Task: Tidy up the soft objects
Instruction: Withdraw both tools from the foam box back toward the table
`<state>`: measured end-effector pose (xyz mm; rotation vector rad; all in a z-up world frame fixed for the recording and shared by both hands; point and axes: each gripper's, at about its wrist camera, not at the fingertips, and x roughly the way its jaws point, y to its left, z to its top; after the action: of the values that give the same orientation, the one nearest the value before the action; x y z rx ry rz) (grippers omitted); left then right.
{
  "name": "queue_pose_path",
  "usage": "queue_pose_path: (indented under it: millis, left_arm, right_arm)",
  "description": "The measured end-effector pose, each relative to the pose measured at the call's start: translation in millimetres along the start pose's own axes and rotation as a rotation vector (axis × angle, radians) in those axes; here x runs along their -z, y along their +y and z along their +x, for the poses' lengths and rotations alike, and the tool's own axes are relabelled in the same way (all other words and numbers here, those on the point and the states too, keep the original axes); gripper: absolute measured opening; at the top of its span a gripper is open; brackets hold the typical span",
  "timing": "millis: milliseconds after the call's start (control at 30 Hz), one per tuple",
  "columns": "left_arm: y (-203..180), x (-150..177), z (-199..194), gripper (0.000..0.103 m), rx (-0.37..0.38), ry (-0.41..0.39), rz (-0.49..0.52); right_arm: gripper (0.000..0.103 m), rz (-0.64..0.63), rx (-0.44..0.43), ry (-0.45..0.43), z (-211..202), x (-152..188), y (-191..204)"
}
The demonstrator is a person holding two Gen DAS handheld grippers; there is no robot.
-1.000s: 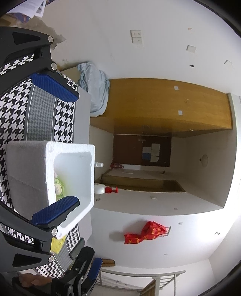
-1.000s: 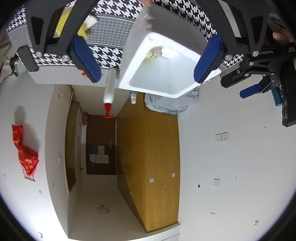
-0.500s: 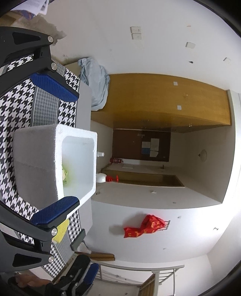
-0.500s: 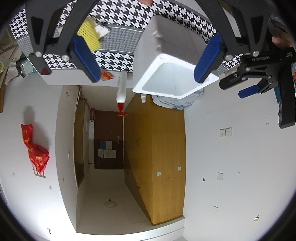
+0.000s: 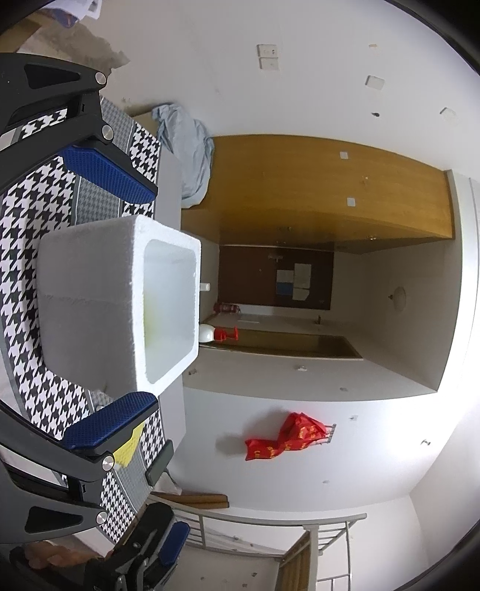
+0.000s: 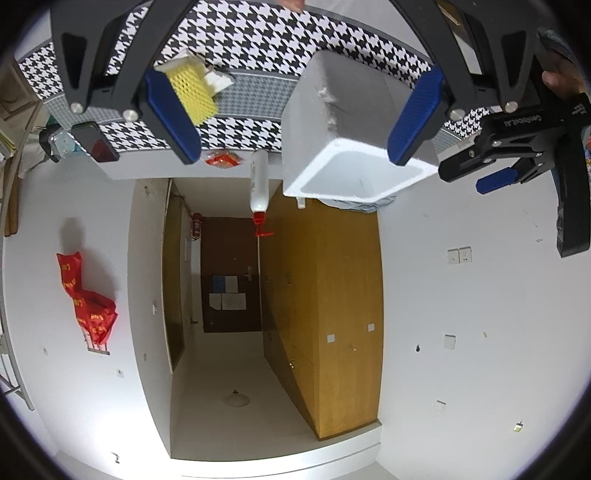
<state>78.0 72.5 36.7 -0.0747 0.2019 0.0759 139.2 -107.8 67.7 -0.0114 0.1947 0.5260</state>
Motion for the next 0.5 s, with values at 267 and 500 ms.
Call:
queue_pose_path:
  millis: [267,500]
  left_arm:
    - [-2,9,-2,0.102,0.002,0.006,0.009]
    - [-4,16,0,0.102,0.012,0.013,-0.007]
  right_arm:
    - [0.102,0.010,0.018,0.016,-8,16,-6]
    - [0.102,0.017,0.023,0.020,-14,26,-10]
